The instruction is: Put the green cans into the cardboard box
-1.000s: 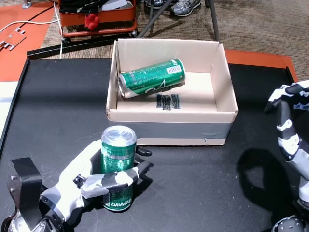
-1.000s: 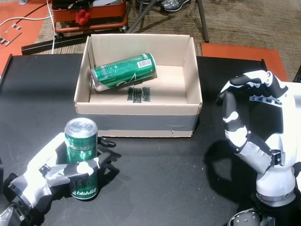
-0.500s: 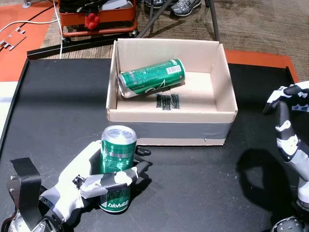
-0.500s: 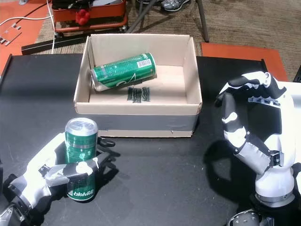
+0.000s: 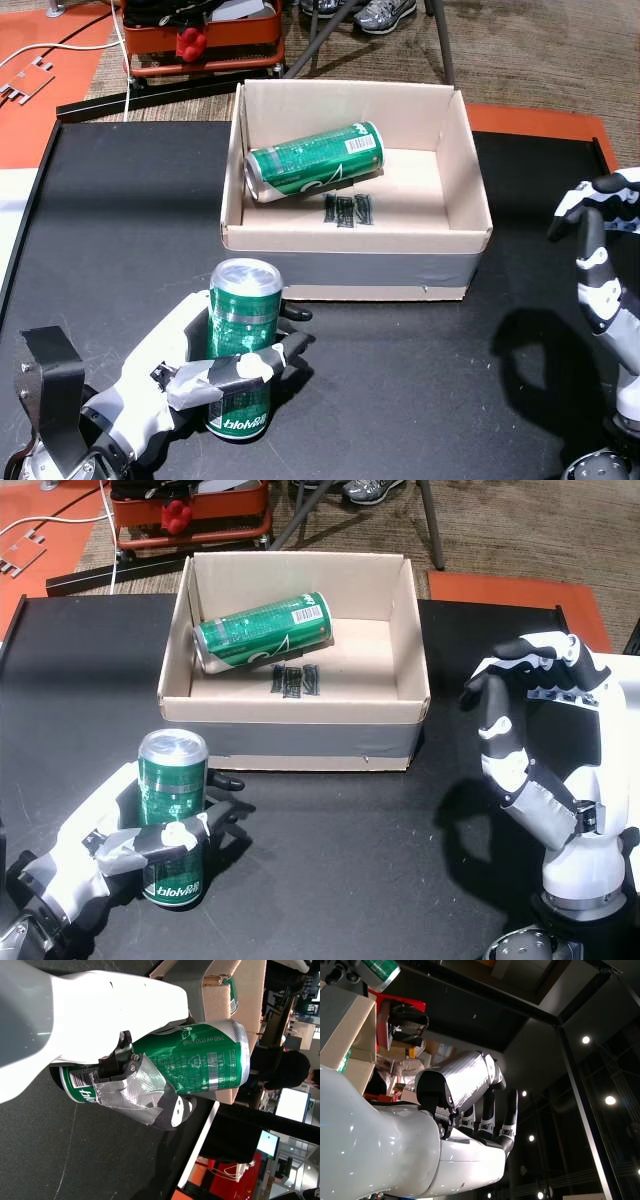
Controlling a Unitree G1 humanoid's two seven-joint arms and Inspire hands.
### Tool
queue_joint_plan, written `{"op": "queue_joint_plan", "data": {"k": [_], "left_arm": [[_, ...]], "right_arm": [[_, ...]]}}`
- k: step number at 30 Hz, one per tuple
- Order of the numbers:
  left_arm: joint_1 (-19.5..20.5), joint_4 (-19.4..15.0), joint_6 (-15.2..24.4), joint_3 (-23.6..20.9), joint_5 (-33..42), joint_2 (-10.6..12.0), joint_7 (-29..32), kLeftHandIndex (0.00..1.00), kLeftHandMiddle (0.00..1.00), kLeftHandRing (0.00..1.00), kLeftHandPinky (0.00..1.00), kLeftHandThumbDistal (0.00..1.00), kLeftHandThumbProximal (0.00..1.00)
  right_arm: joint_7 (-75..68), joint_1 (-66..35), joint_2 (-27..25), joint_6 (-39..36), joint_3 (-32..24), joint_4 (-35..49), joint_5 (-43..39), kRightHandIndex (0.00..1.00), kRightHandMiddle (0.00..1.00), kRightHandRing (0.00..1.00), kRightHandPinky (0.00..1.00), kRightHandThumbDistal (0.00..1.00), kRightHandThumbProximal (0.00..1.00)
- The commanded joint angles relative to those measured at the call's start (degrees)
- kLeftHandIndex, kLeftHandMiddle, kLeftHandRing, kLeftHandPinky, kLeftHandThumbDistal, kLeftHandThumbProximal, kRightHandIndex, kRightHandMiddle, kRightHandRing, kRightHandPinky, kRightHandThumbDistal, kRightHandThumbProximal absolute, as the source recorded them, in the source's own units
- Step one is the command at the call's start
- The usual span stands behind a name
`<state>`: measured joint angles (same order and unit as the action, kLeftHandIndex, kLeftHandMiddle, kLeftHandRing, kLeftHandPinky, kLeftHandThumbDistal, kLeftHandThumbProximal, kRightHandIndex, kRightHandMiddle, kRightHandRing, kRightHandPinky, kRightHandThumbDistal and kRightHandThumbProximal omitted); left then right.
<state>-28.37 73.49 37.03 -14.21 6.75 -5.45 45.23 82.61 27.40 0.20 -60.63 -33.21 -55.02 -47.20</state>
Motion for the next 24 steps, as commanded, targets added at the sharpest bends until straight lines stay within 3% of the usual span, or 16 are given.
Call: {"op": "queue_joint_plan", "data": {"k": [1,9,21,24], "left_arm": [[-0.19,0.38,-1.31,-0.60,1.06,0.28,0.18,0.21,0.47,0.57,0.44,0.54,0.00],[-0.49,0.18,-2.42,-1.60,1.64,0.41,1.04,0.18,0.43,0.54,0.42,0.51,0.00],[-0.76,0.04,-2.43,-1.29,0.77,0.16,0.06,0.23,0.45,0.54,0.43,0.51,0.00],[-0.85,0.07,-2.97,-1.52,1.18,0.28,0.32,0.25,0.44,0.51,0.39,0.51,0.00]], "right_arm": [[-0.01,1.07,-0.31,-0.05,-0.44,-0.43,-0.14,0.27,0.33,0.42,0.53,0.58,0.00],[-0.80,1.15,-0.24,-0.33,-0.37,-0.85,0.34,0.27,0.34,0.43,0.53,0.57,0.00],[-1.77,1.23,0.12,0.62,0.14,-0.47,0.52,0.26,0.33,0.42,0.53,0.56,0.00],[-1.89,1.26,0.10,0.52,0.16,-0.55,0.65,0.25,0.32,0.42,0.54,0.55,0.00]]}}
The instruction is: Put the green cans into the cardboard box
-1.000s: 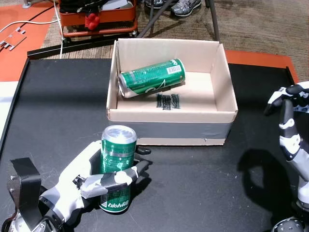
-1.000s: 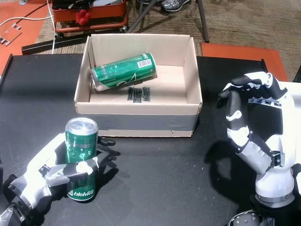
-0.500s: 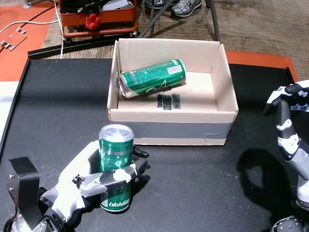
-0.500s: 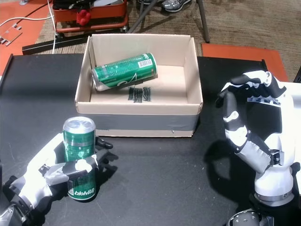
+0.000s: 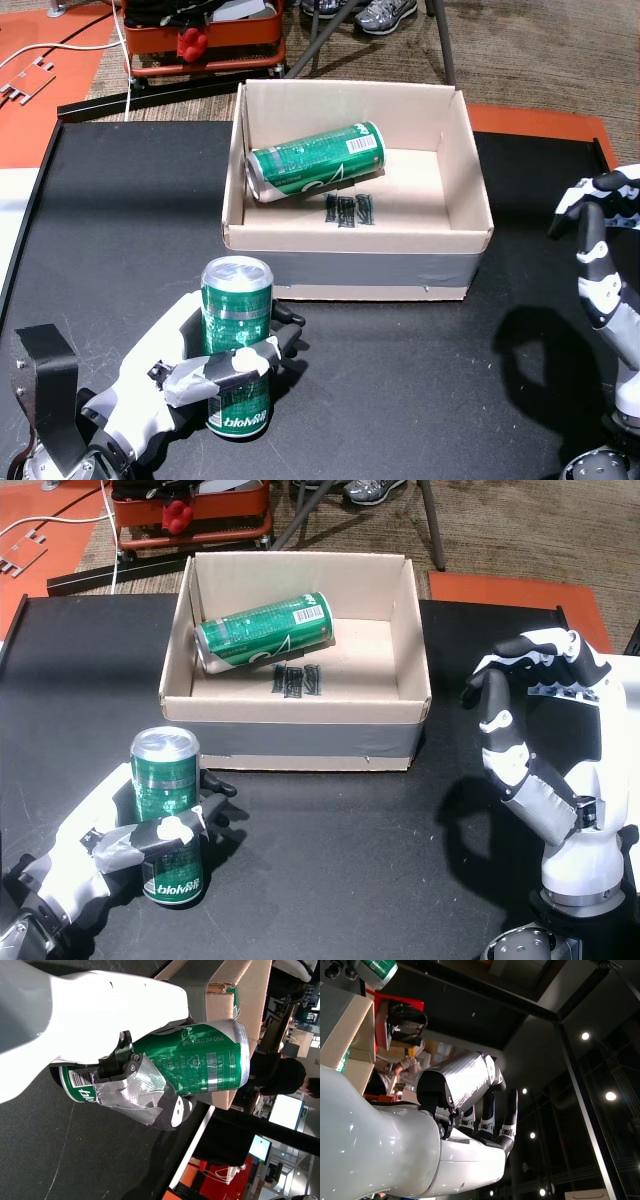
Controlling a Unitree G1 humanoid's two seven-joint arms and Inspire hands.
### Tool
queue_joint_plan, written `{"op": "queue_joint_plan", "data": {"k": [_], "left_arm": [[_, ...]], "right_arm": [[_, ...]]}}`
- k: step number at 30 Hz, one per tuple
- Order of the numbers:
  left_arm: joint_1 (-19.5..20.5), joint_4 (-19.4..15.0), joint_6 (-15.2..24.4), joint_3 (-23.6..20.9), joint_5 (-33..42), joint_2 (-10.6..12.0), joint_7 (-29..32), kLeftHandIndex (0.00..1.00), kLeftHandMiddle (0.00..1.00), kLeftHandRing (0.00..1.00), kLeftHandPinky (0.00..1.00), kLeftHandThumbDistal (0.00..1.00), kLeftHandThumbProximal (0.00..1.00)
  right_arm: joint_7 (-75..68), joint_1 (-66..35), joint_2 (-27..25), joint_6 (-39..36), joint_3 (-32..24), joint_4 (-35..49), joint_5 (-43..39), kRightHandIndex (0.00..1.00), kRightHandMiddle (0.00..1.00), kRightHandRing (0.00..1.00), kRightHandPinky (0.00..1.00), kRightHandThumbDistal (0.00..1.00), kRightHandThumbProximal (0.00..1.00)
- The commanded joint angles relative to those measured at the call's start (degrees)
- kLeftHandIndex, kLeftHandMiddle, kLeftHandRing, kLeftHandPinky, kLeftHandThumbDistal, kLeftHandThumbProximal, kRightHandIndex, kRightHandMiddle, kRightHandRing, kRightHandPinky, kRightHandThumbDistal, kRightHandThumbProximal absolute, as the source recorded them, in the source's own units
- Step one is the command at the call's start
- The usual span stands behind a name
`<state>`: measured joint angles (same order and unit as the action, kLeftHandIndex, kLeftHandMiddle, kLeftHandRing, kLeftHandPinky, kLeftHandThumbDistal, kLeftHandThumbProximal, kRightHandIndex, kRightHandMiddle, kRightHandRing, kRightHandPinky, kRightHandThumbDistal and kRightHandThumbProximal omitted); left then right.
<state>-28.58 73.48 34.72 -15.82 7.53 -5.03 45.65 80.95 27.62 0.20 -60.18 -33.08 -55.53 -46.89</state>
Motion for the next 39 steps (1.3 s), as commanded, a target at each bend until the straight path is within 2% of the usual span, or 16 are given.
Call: {"op": "queue_joint_plan", "data": {"k": [1,6,7,9,12,15,18,22,24,27,29,32,34,36,39], "left_arm": [[-0.64,0.07,-0.58,0.10,0.38,-0.12,-0.11,0.25,0.43,0.51,0.39,0.52,0.00],[-1.05,-0.07,0.27,0.30,0.11,-0.34,-0.18,0.22,0.40,0.48,0.36,0.52,0.00],[-1.38,-0.28,0.87,0.34,0.12,-0.44,0.10,0.21,0.39,0.48,0.36,0.49,0.00],[-2.19,-0.83,2.70,0.78,-0.24,-0.79,0.33,0.19,0.38,0.47,0.35,0.50,0.00],[-4.40,-2.57,5.67,1.50,0.20,-1.66,2.60,0.18,0.39,0.50,0.38,0.51,0.00],[-6.21,-4.68,10.98,1.32,1.87,-2.03,6.52,0.15,0.38,0.53,0.42,0.47,0.00],[-7.69,-7.07,16.64,1.17,3.48,-2.32,9.11,0.13,0.38,0.54,0.44,0.50,0.00],[-9.36,-9.58,21.63,1.43,6.08,-2.83,12.51,0.11,0.36,0.55,0.47,0.46,0.00],[-10.21,-10.19,24.30,2.01,6.38,-3.28,13.12,0.09,0.35,0.55,0.46,0.44,0.00],[-12.04,-10.38,27.97,3.17,5.97,-4.23,13.44,0.04,0.27,0.48,0.44,0.44,0.00],[-14.01,-9.60,30.06,3.98,5.64,-4.99,13.99,0.04,0.28,0.48,0.46,0.41,0.00],[-18.66,-7.14,32.07,5.82,2.15,-7.07,11.52,0.01,0.29,0.52,0.54,0.39,0.00],[-22.27,-4.87,31.20,7.04,-1.54,-8.49,6.96,0.01,0.29,0.52,0.56,0.38,0.00],[-25.38,-3.18,29.64,8.91,-6.42,-10.05,0.35,0.02,0.30,0.54,0.59,0.36,0.00],[-29.57,-1.33,27.12,12.85,-15.37,-11.71,-12.98,0.02,0.29,0.52,0.58,0.38,0.00]], "right_arm": [[-0.14,1.04,0.07,0.09,0.03,-0.06,0.33,0.25,0.32,0.41,0.54,0.55,0.00],[-0.15,1.18,-0.07,0.23,-0.09,-0.54,0.39,0.25,0.31,0.41,0.54,0.56,0.00],[-0.17,1.22,-0.11,0.10,-0.11,-0.68,0.45,0.25,0.32,0.41,0.54,0.55,0.00],[-0.02,1.39,-0.15,-0.08,-0.20,-0.99,0.41,0.25,0.32,0.42,0.54,0.55,0.00],[0.68,1.89,-0.13,-0.30,-0.45,-1.42,0.05,0.25,0.32,0.42,0.54,0.56,0.00],[0.60,2.16,-0.13,-0.50,-0.58,-1.80,0.15,0.26,0.32,0.42,0.54,0.56,0.00],[0.70,2.43,-0.14,-0.62,-0.77,-2.24,0.08,0.26,0.32,0.42,0.54,0.56,0.00],[0.61,2.98,0.00,-1.01,-0.91,-2.75,0.11,0.26,0.32,0.41,0.53,0.55,0.00],[0.63,3.31,0.02,-1.09,-1.08,-3.11,0.08,0.26,0.32,0.41,0.52,0.55,0.00],[0.93,3.93,-0.05,-0.29,-1.40,-3.76,-0.02,0.26,0.32,0.41,0.52,0.53,0.00],[1.71,4.64,-0.19,0.13,-1.91,-4.67,-0.32,0.26,0.32,0.41,0.53,0.53,0.00],[3.02,5.67,-0.43,0.42,-2.81,-6.29,-0.65,0.27,0.32,0.41,0.54,0.53,0.00],[3.83,6.17,-0.65,0.89,-3.38,-7.21,-0.68,0.28,0.33,0.42,0.55,0.52,0.00],[4.54,6.64,-0.63,1.69,-3.95,-7.59,-0.86,0.28,0.32,0.42,0.55,0.53,0.00],[5.71,7.20,-0.36,1.20,-5.04,-7.85,-1.16,0.28,0.32,0.41,0.55,0.52,0.00]]}}
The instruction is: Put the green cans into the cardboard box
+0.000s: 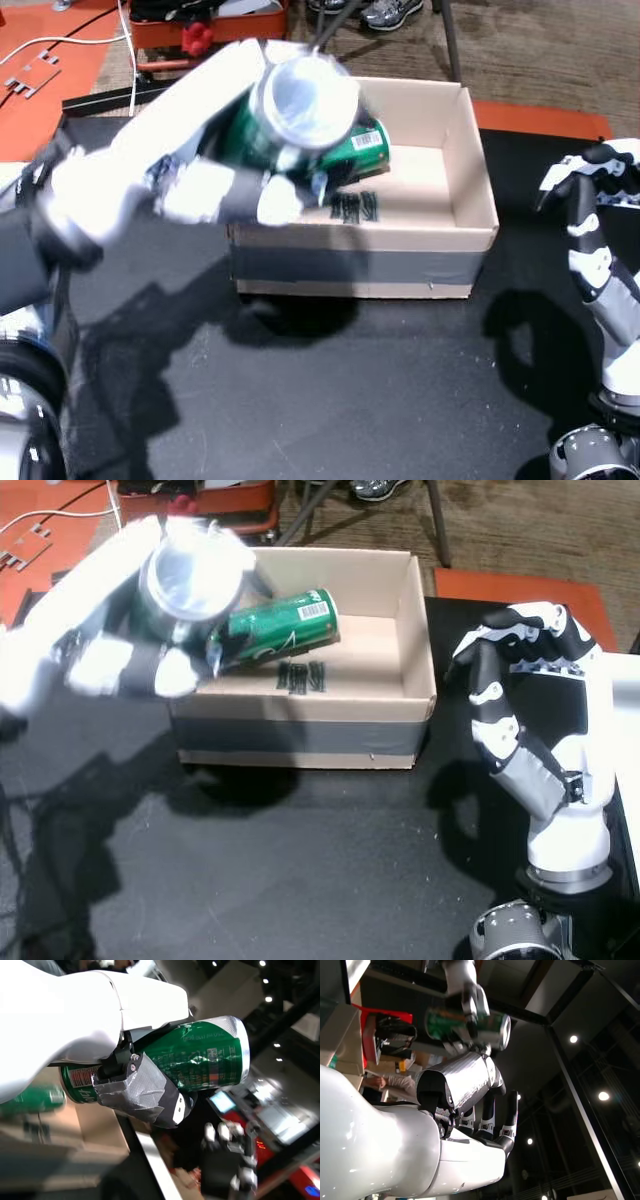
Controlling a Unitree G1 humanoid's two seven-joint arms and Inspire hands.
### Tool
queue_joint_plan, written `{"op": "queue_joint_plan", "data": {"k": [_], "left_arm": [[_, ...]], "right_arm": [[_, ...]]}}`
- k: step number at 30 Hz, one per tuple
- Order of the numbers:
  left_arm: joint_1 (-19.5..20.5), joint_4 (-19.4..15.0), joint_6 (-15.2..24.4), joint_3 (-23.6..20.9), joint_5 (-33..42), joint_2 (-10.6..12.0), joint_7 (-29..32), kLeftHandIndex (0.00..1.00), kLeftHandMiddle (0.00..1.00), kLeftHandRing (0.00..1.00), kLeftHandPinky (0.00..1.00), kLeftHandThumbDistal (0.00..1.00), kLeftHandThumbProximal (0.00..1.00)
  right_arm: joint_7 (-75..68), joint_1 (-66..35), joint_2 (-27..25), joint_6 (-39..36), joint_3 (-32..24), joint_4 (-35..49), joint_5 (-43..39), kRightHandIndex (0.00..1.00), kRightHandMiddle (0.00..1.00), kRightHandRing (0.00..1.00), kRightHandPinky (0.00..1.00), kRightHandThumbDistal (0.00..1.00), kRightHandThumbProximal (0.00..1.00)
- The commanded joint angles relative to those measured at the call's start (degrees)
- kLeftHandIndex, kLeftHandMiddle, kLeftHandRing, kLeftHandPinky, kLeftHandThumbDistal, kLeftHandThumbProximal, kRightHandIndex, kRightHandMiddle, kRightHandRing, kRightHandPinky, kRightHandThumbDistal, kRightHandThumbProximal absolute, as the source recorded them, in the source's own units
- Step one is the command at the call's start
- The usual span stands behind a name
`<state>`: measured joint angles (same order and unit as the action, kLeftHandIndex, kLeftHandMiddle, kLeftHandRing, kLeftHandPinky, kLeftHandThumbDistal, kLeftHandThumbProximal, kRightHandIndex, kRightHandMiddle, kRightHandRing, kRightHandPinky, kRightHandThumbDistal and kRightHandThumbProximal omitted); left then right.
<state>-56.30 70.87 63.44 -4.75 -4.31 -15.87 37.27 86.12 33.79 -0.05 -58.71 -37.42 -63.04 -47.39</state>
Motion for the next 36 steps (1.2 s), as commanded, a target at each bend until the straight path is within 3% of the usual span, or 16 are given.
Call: {"op": "queue_joint_plan", "data": {"k": [1,6,14,21,29,33,36], "left_arm": [[-3.18,1.74,-3.14,3.35,-6.42,-1.18,-9.01,0.02,0.29,0.51,0.58,0.37,0.00],[-8.38,3.03,-10.32,10.64,-16.70,-1.50,-23.23,0.07,0.38,0.60,0.63,0.31,0.00],[-11.86,4.45,-15.65,16.99,-22.77,0.44,-30.72,0.08,0.36,0.56,0.62,0.31,0.00],[-14.17,5.38,-20.80,23.80,-29.42,2.79,-38.19,0.13,0.41,0.59,0.65,0.34,0.00],[-16.18,7.49,-32.46,28.79,-33.70,6.20,-41.02,0.29,0.50,0.60,0.59,0.42,0.00],[-15.88,7.91,-35.81,29.96,-34.16,7.13,-39.51,0.24,0.42,0.54,0.50,0.43,0.00],[-16.05,8.20,-38.84,31.00,-34.99,7.41,-37.83,0.26,0.44,0.57,0.51,0.42,0.00]], "right_arm": [[0.79,1.11,0.06,-0.40,-0.96,-0.31,-0.77,0.28,0.32,0.41,0.55,0.51,0.00],[1.45,0.99,0.61,-0.43,-1.78,0.02,-1.04,0.27,0.32,0.42,0.54,0.53,0.00],[1.52,0.84,1.06,-0.41,-1.85,0.64,-0.94,0.25,0.32,0.42,0.53,0.53,0.00],[0.69,0.19,1.15,-1.07,-1.31,1.11,-0.01,0.25,0.31,0.40,0.54,0.54,0.00],[1.28,0.46,1.88,-1.67,-1.59,1.41,-0.69,0.25,0.31,0.40,0.52,0.55,0.00],[1.15,0.40,2.21,-1.27,-1.51,1.82,-0.86,0.24,0.30,0.40,0.52,0.55,0.00],[1.46,0.46,2.18,-2.38,-1.51,1.93,-0.75,0.25,0.31,0.40,0.53,0.54,0.00]]}}
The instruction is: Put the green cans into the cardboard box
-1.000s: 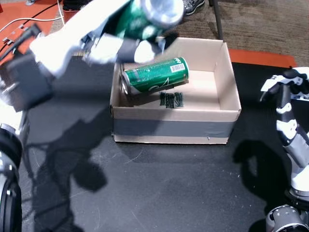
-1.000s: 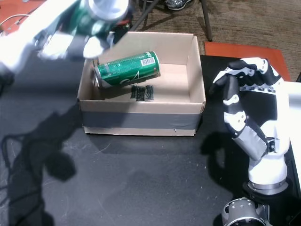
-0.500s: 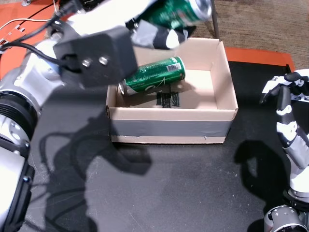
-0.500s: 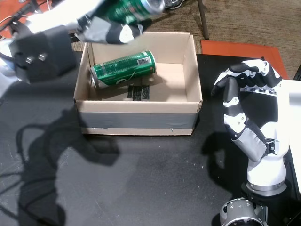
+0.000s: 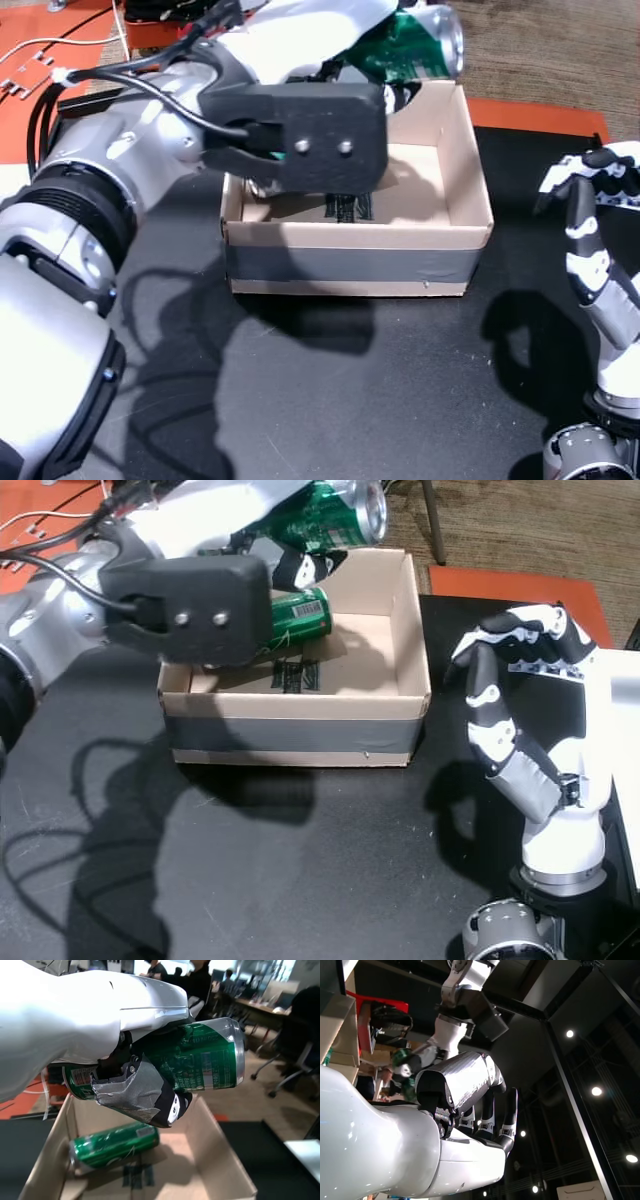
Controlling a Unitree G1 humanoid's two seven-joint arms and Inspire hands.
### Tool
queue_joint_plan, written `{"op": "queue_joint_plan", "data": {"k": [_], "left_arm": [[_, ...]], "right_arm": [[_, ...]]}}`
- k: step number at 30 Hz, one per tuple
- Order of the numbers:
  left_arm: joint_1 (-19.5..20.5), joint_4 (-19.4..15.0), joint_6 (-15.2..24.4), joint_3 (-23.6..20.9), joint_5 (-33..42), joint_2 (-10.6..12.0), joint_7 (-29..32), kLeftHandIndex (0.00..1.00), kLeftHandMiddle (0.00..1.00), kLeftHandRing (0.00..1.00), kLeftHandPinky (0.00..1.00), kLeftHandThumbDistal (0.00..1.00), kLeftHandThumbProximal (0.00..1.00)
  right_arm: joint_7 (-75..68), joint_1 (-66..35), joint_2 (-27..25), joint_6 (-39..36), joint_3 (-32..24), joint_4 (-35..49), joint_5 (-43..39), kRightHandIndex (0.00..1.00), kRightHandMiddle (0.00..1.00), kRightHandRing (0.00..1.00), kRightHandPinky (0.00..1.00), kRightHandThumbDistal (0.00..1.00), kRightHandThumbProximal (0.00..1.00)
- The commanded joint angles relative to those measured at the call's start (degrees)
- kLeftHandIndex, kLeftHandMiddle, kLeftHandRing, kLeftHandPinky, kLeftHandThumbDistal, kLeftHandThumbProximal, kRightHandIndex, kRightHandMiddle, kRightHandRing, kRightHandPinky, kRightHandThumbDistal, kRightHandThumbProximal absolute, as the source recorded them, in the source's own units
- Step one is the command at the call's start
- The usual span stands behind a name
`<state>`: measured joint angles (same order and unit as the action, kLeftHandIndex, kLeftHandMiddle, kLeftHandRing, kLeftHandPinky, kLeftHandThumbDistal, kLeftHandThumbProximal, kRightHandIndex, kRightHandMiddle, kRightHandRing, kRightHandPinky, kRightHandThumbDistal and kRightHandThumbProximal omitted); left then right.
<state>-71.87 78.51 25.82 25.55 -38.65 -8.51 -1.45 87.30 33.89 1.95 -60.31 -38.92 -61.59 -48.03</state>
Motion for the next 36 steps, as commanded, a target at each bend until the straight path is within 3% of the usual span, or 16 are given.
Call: {"op": "queue_joint_plan", "data": {"k": [1,6,12,18,23,36], "left_arm": [[-0.55,0.65,-1.79,1.15,-1.06,-0.03,1.70,0.27,0.45,0.58,0.51,0.43,0.00],[-0.54,0.93,-3.15,3.14,-2.41,-0.35,6.65,0.34,0.49,0.60,0.52,0.48,0.00],[0.39,0.96,-2.48,4.99,-3.76,-0.79,7.97,0.34,0.49,0.57,0.47,0.55,0.00],[1.31,1.02,-2.45,4.80,-2.98,-1.11,8.59,0.36,0.54,0.62,0.48,0.52,0.00],[1.75,1.00,-2.20,4.13,-2.51,-1.25,8.95,0.36,0.56,0.64,0.53,0.43,0.00],[1.60,0.94,-2.45,4.09,-2.80,-1.41,8.96,0.40,0.57,0.65,0.56,0.45,0.00]], "right_arm": [[0.55,0.41,0.12,-0.86,-0.04,0.34,-0.13,0.25,0.31,0.41,0.53,0.55,0.00],[0.99,0.71,0.46,0.99,-0.31,0.30,-0.99,0.25,0.31,0.41,0.51,0.55,0.00],[0.93,0.80,0.91,0.40,-0.43,0.65,-1.17,0.25,0.31,0.40,0.51,0.57,0.00],[1.51,0.98,0.88,0.21,-0.37,0.98,-1.36,0.26,0.32,0.41,0.52,0.57,0.00],[0.99,0.83,1.00,0.26,-0.19,1.14,-1.21,0.26,0.31,0.41,0.52,0.56,0.00],[0.93,0.75,1.26,0.38,0.02,1.69,-1.30,0.25,0.31,0.41,0.51,0.56,0.00]]}}
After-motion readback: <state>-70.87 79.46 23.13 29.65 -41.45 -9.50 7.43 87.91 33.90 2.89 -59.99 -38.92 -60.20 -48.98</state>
